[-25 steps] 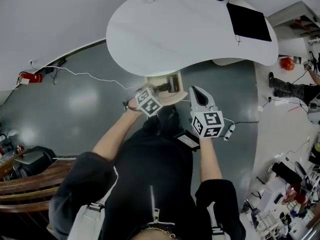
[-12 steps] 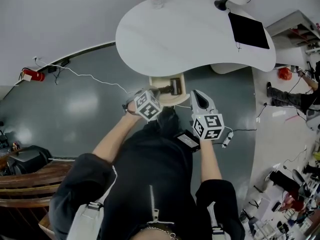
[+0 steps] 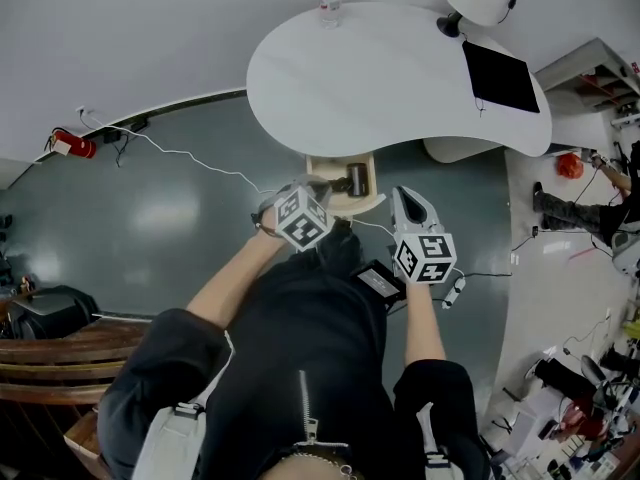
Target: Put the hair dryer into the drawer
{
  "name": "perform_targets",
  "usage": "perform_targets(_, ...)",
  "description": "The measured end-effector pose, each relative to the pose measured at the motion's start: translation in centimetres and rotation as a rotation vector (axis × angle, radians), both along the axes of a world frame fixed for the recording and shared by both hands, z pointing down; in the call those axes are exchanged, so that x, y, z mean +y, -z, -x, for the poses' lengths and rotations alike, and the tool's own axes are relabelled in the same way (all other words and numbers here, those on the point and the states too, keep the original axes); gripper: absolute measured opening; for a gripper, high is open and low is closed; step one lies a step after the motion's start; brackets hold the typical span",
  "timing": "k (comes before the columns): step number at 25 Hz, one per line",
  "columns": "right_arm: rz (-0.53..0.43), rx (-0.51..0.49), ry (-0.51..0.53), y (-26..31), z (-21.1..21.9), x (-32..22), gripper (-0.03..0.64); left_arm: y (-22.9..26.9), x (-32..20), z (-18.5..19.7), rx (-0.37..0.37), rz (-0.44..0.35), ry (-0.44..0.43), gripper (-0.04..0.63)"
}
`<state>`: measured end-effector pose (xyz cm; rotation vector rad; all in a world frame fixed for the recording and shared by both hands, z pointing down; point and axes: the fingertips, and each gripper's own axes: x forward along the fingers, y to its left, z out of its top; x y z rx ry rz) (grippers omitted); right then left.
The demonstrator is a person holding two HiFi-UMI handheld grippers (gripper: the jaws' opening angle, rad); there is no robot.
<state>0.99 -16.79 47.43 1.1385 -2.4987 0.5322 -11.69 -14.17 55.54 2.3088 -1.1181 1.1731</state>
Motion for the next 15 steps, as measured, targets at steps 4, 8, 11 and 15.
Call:
perform_targets(4,-0.006,-0.002,-0.002,0.35,0.07,-0.12,0.003,0.61,0.19,-0.04,0.003,-0.009,-0.005,0.012)
perform_targets(8,-0.011,0.001,0.004,0.70,0.32,0.02,0.003,0.79,0.41,-0.21,0.000,-0.011,-0.014,0.012)
perform_targets(11,-0.008,0.009,0.011,0.73,0.50,0.18,0.003,0.74,0.49,-0.42,0.001,-0.008,-0.021,0.014)
perform_targets(15,-0.003,0.013,0.013,0.49,0.44,0.32,0.003,0.40,0.78,-0.89,0.002,0.001,-0.034,0.014)
